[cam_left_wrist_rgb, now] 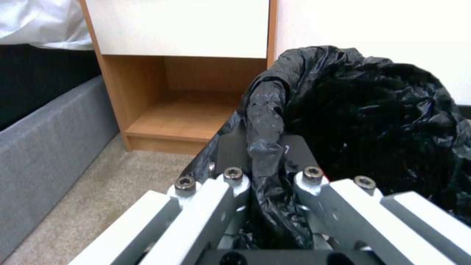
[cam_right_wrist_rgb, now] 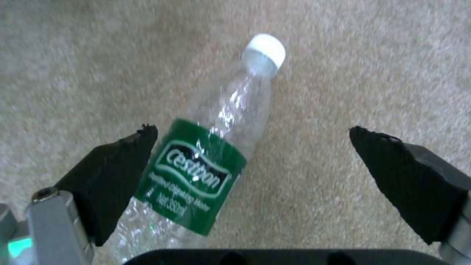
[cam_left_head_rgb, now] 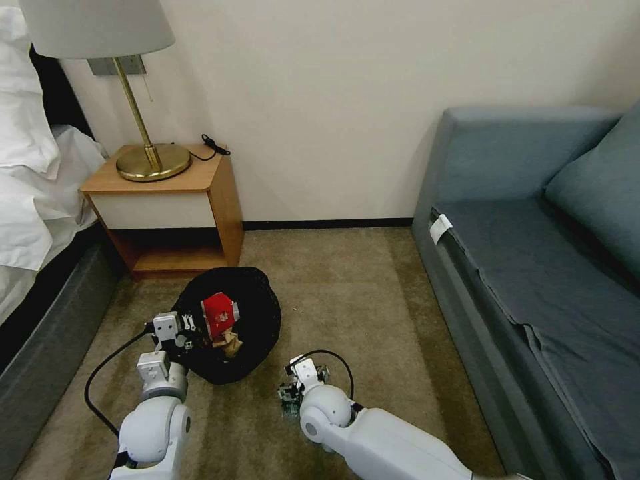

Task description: Pick up the trash bin, then pick up the garbage on the floor and place it into the trash bin.

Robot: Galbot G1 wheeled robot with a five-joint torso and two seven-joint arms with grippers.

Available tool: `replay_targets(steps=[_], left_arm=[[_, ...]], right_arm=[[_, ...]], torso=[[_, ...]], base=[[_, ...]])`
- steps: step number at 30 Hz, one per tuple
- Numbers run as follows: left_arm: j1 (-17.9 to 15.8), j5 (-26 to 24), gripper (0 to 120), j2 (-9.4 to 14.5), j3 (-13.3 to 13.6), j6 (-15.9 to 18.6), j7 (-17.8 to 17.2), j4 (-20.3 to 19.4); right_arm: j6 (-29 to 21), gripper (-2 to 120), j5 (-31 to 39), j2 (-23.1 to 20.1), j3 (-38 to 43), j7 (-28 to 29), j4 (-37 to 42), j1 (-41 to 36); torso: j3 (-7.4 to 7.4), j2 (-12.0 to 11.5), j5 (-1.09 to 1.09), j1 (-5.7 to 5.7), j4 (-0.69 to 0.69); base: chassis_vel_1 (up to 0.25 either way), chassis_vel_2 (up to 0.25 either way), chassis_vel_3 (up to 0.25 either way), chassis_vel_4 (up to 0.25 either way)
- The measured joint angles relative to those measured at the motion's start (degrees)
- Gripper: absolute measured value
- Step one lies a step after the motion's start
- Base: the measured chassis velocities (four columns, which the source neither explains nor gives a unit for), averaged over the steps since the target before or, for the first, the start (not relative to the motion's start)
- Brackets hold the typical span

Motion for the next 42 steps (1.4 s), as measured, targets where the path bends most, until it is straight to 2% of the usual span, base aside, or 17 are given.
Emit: replay_targets(steps=[11, 37, 40, 42], left_arm=[[0.2, 0.2, 5, -0.3, 0.1, -0.2, 0.0, 0.2], [-0.4, 0.4, 5, -0.4, -0.1, -0.3, 0.0, 1.1], [-0.4, 0.4, 5, -0.5, -0.1, -0.4, 0.0, 1.1], [-0.4, 0.5, 5, -0.5, -0.2, -0.4, 0.0, 1.1]], right_arm=[[2.6, 100, -2.0, 1.8, -1.4, -3.9, -6.5, 1.6], [4.9, 99, -3.0, 4.3, -3.3, -8.2, -11.8, 2.1], [5.3, 97, -3.6, 4.5, -3.3, -9.1, -12.6, 2.0], [5.5, 86, -3.9, 4.6, -3.2, -9.8, -12.9, 2.0]], torso=[[0.00, 0.0, 0.01, 0.00, 0.00], [0.00, 0.0, 0.00, 0.00, 0.00], [0.00, 0.0, 0.00, 0.00, 0.00], [0.00, 0.0, 0.00, 0.00, 0.00]], base=[[0.000, 0.000, 0.000, 0.000], [0.000, 0.000, 0.000, 0.000], [0.000, 0.000, 0.000, 0.000], [0.000, 0.000, 0.000, 0.000]])
